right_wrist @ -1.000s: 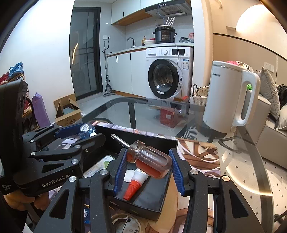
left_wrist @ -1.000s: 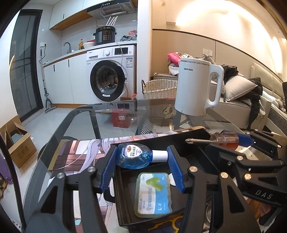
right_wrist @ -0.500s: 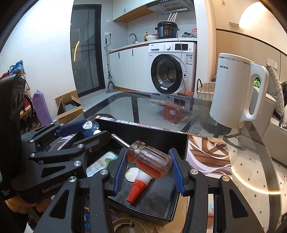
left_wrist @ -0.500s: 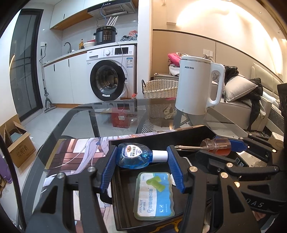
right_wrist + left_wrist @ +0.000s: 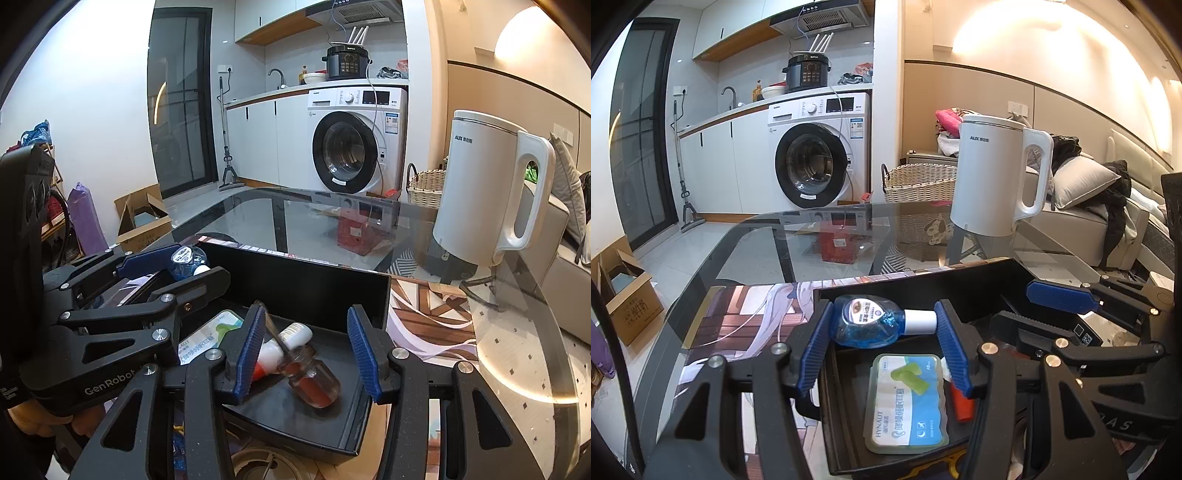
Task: Organize rigid objects
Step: 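Open the right gripper to drop the screwdriver in the box while the left releases the tape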
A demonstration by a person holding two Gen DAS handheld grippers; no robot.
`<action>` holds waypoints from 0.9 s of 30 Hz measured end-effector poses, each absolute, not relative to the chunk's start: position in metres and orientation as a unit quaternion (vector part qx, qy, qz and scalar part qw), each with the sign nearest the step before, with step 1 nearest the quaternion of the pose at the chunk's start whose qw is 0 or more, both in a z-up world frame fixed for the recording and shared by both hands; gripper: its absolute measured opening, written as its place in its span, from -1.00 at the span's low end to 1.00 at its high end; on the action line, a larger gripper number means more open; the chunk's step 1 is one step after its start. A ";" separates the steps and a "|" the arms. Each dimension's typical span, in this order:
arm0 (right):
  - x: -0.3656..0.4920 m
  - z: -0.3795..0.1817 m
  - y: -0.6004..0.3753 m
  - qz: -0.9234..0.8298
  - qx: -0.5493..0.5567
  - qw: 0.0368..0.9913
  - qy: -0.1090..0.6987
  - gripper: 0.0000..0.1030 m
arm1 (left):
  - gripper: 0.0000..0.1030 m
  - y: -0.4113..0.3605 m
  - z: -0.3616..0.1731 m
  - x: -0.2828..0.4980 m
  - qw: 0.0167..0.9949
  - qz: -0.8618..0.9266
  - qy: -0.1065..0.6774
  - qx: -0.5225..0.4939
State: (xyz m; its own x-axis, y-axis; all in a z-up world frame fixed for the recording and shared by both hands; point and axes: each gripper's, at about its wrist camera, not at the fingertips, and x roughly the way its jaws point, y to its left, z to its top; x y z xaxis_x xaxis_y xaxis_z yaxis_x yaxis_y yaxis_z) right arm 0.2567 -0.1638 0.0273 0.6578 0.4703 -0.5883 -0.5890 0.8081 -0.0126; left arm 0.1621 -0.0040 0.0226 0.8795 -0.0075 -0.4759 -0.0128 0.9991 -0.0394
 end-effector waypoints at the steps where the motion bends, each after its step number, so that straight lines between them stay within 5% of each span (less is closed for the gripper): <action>1: 0.257 0.029 -0.165 0.293 -0.100 0.905 0.292 -0.01 | 0.09 -0.004 0.023 0.161 0.969 -0.001 0.245 -0.021; 4: 0.253 0.036 -0.172 0.290 -0.094 0.908 0.286 0.10 | 0.35 -0.004 0.023 0.158 0.970 -0.008 0.244 -0.021; 8: 0.246 0.047 -0.192 0.285 -0.067 0.913 0.283 0.75 | 0.74 -0.002 0.028 0.148 0.967 -0.020 0.251 -0.039; 11: 0.239 0.054 -0.205 0.284 -0.058 0.914 0.284 0.95 | 0.99 0.001 0.032 0.137 0.966 -0.033 0.251 -0.051; 27: 0.188 0.043 -0.221 0.258 -0.073 0.905 0.331 0.99 | 1.00 -0.003 0.028 0.084 0.964 -0.023 0.263 -0.016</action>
